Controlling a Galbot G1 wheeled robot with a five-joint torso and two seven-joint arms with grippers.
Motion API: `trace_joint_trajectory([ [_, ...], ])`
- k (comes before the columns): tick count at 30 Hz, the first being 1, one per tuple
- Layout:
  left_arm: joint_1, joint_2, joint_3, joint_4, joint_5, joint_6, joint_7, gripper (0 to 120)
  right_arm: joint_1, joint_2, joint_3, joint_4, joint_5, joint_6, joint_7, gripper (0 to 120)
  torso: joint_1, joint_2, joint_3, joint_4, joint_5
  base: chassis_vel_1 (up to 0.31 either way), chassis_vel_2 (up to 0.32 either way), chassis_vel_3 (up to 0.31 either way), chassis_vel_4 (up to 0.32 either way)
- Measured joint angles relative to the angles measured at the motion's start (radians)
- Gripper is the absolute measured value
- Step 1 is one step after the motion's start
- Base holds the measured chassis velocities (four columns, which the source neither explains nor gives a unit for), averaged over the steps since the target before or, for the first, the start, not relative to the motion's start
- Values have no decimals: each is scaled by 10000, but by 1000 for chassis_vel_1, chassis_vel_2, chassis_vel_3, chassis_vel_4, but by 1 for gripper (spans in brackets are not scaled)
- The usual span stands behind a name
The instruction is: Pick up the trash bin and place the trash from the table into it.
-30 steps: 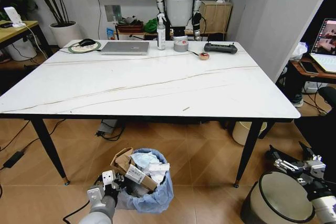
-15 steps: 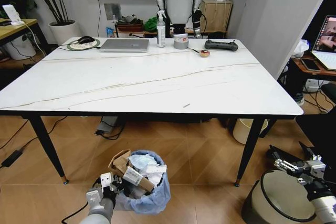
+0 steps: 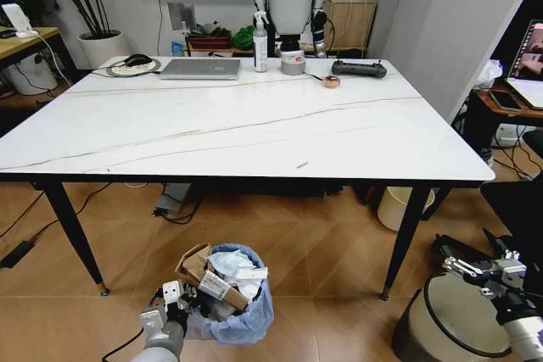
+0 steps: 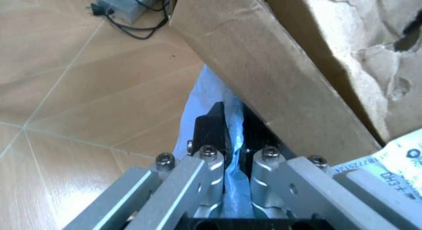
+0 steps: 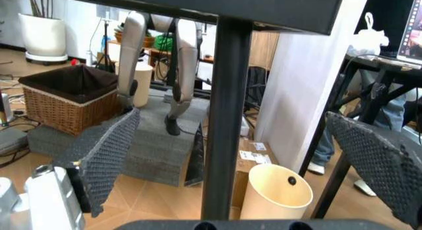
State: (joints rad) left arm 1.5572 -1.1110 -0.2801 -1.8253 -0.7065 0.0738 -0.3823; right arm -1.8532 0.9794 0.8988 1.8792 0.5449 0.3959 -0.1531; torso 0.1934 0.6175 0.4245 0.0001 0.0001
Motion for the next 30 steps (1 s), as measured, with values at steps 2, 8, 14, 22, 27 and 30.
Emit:
trace_joint_trajectory([
  [2, -65, -27, 31, 145, -3, -52, 65, 0, 0, 0, 0, 0, 0, 0, 0, 100, -32, -90, -55, 0, -1, 0, 0, 0, 0],
  [8, -161, -55, 103, 357, -110, -125, 197, 0, 0, 0, 0, 0, 0, 0, 0, 100, -116, -299, -180, 0, 0, 0, 0, 0, 0],
  [14, -307, -98, 165, 532, -254, -190, 393, 0, 0, 0, 0, 0, 0, 0, 0, 100, -199, -528, -325, 0, -1, 0, 0, 0, 0],
  [22, -519, -128, 261, 853, -357, -259, 503, 0, 0, 0, 0, 0, 0, 0, 0, 100, -338, -889, -549, 0, -1, 0, 0, 0, 0],
  [27, -627, -127, 290, 929, -431, -264, 525, 0, 0, 0, 0, 0, 0, 0, 0, 100, -405, -1067, -658, 0, -1, 0, 0, 0, 0],
  [30, -663, -109, 293, 978, -451, -270, 539, 0, 0, 0, 0, 0, 0, 0, 0, 100, -456, -1200, -741, 0, 0, 0, 0, 0, 0],
])
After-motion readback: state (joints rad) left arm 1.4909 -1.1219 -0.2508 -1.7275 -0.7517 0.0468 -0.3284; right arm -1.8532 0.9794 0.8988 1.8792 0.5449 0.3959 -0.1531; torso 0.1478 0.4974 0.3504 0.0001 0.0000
